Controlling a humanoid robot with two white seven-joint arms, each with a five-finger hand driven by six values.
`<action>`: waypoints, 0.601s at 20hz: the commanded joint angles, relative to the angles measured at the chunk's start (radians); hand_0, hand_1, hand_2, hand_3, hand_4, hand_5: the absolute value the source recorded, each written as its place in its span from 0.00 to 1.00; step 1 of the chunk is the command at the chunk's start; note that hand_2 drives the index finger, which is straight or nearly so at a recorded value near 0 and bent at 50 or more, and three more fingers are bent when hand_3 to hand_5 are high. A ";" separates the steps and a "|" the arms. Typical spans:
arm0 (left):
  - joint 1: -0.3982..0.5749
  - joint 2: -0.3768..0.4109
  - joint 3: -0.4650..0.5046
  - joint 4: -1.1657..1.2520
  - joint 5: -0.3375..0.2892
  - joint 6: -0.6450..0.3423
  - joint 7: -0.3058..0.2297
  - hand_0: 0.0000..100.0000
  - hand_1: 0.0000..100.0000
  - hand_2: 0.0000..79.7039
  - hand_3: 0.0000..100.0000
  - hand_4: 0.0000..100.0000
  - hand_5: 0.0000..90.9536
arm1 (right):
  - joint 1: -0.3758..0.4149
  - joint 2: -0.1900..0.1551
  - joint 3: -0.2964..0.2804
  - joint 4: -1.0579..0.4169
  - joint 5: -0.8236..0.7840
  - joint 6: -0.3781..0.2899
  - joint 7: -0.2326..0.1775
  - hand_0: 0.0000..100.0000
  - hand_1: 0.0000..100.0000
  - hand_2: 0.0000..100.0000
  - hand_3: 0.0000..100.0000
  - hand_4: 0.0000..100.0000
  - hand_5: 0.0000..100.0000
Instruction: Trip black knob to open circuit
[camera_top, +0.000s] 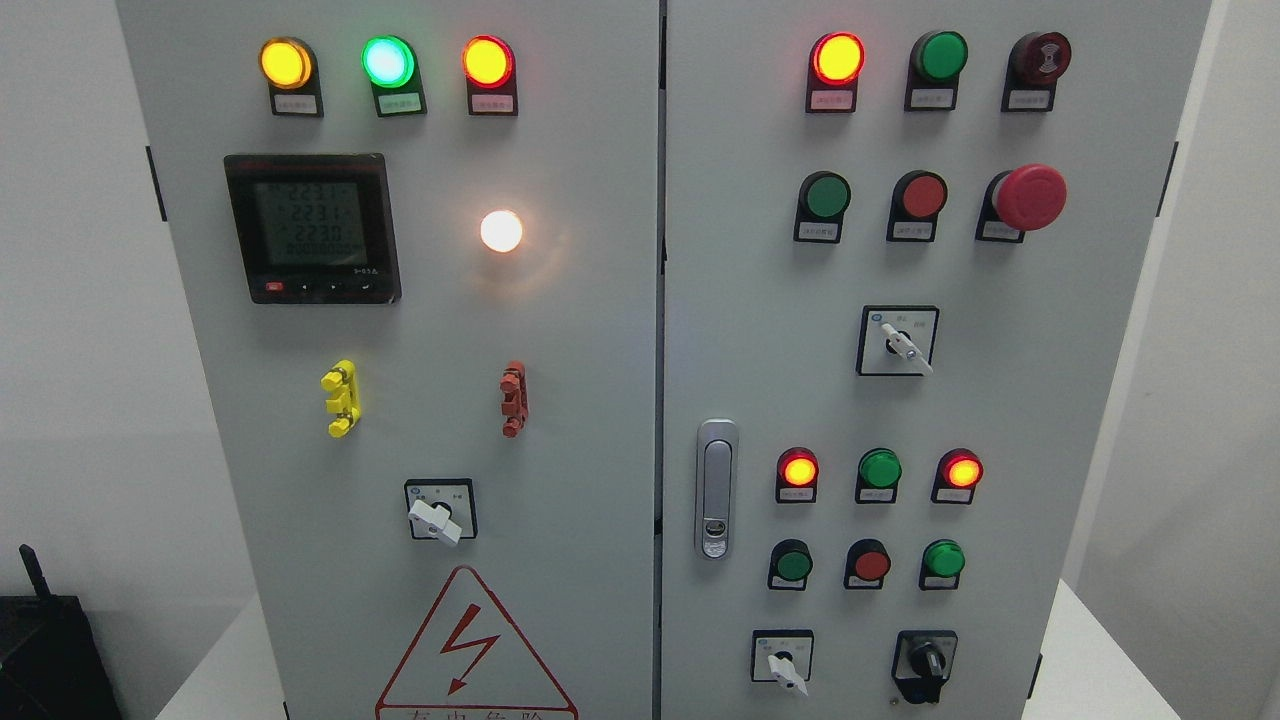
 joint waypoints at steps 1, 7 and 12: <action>0.000 0.000 0.000 -0.025 0.000 -0.001 0.000 0.12 0.39 0.00 0.00 0.00 0.00 | 0.041 -0.045 0.027 -0.413 -0.008 -0.003 -0.024 0.00 0.09 0.00 0.22 0.16 0.02; 0.000 0.000 0.000 -0.025 0.000 -0.001 0.000 0.12 0.39 0.00 0.00 0.00 0.00 | 0.073 -0.060 0.030 -0.600 -0.047 -0.003 -0.026 0.00 0.08 0.00 0.28 0.24 0.11; 0.000 0.000 0.000 -0.025 0.000 -0.001 0.000 0.12 0.39 0.00 0.00 0.00 0.00 | 0.086 -0.092 0.039 -0.752 -0.095 0.005 -0.041 0.00 0.08 0.00 0.33 0.30 0.15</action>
